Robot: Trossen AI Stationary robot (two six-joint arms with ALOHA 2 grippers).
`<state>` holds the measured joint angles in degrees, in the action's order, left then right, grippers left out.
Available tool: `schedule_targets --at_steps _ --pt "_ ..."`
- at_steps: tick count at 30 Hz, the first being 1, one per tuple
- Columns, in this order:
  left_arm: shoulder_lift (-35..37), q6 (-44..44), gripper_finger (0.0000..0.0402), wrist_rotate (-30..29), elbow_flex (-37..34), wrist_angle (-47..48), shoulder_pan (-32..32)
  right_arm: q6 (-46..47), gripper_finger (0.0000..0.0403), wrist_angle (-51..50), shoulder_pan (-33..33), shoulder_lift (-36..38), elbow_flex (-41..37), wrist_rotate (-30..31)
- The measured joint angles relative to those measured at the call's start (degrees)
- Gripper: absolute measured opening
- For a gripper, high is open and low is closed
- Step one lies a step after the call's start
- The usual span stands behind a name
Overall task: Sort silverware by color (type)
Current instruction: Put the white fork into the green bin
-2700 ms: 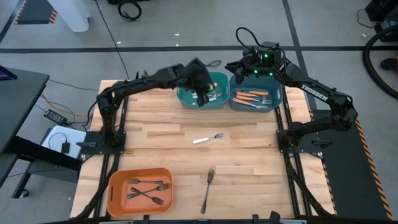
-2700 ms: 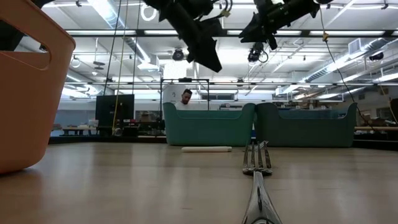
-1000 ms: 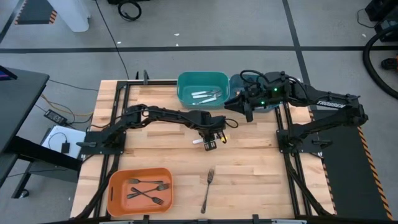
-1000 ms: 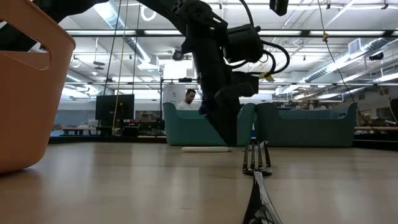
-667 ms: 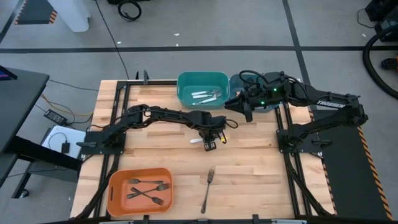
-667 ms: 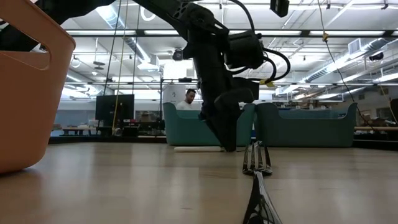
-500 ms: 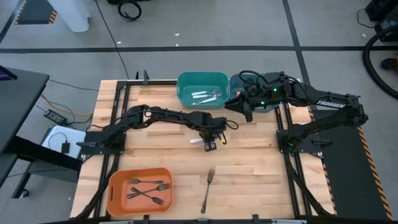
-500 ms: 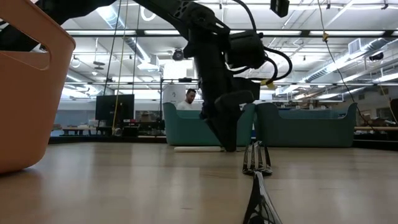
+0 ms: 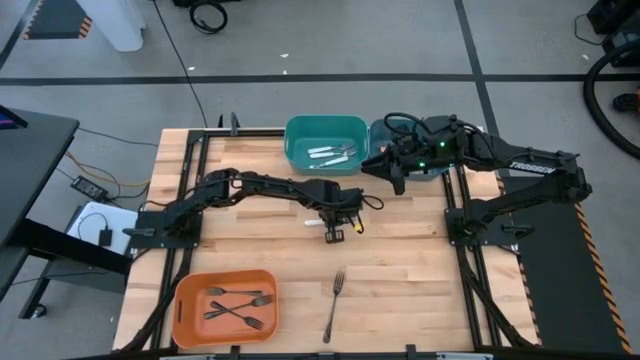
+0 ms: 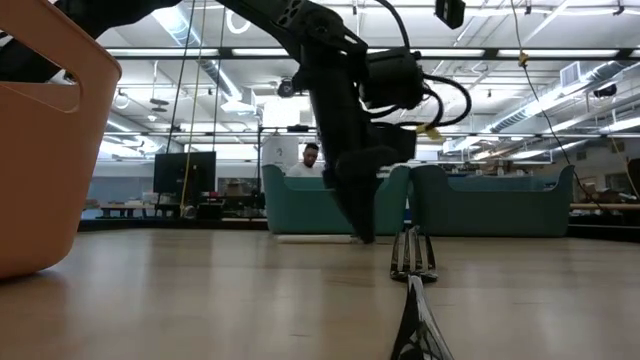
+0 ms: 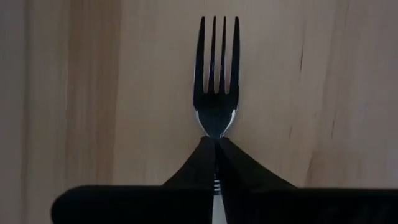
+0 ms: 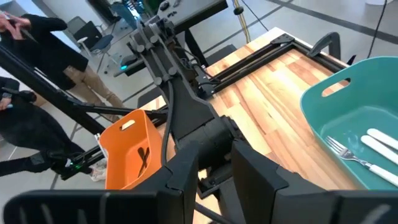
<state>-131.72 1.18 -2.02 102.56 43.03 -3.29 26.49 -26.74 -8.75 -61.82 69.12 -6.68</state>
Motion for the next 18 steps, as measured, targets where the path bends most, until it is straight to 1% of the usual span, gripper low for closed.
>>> schedule_targets --at_steps 2,6,11,14,18 --pt "1.39 -0.38 0.0009 0.20 -0.33 1.59 -0.36 -0.85 0.0103 0.00 -0.21 0.00 0.00 0.03" --pt "5.18 -0.76 0.0008 0.76 0.04 1.56 -1.41 -1.17 0.0103 0.00 -1.12 0.00 0.00 0.02" --pt "8.60 -6.14 0.0008 0.71 -0.08 3.65 -3.00 -1.48 0.0103 -0.01 -2.91 0.36 0.00 -0.21" --pt "12.12 -8.86 0.0008 0.20 0.09 3.81 -5.23 -2.65 0.0103 0.19 -3.83 1.13 0.02 -0.28" --pt "15.67 -9.71 0.0011 -0.85 0.07 2.21 -9.51 -4.56 0.0103 0.83 -5.01 2.24 0.02 -0.39"
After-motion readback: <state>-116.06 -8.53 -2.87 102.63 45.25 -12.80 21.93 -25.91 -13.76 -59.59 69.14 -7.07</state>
